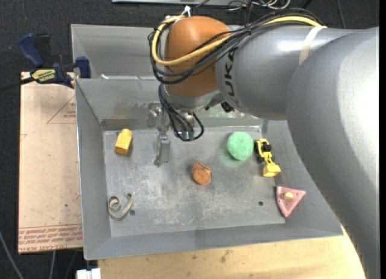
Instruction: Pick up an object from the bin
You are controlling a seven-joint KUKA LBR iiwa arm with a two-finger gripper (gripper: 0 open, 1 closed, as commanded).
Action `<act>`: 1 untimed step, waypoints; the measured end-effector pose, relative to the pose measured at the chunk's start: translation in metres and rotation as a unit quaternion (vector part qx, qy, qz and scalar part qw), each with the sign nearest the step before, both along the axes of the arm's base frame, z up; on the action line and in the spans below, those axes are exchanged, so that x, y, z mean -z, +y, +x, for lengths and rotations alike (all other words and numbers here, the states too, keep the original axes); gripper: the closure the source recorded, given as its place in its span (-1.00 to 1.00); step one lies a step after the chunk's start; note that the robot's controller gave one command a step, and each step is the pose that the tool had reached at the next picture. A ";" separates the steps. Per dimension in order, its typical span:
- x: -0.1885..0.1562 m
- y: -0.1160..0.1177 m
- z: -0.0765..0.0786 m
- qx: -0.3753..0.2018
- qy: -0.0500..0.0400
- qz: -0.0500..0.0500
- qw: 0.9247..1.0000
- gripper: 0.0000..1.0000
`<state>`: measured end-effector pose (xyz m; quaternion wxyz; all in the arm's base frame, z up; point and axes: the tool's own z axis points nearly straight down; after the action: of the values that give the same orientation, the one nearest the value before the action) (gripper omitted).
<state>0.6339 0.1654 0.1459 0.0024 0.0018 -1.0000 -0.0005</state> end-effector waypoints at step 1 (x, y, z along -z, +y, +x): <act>-0.005 -0.001 0.001 0.002 -0.003 0.000 1.000 -1.00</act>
Offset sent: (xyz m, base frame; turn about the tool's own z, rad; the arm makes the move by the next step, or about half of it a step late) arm 0.0221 0.0508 -0.0759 0.0325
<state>0.6352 0.1646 0.1510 -0.0006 0.0002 -1.0000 -0.0009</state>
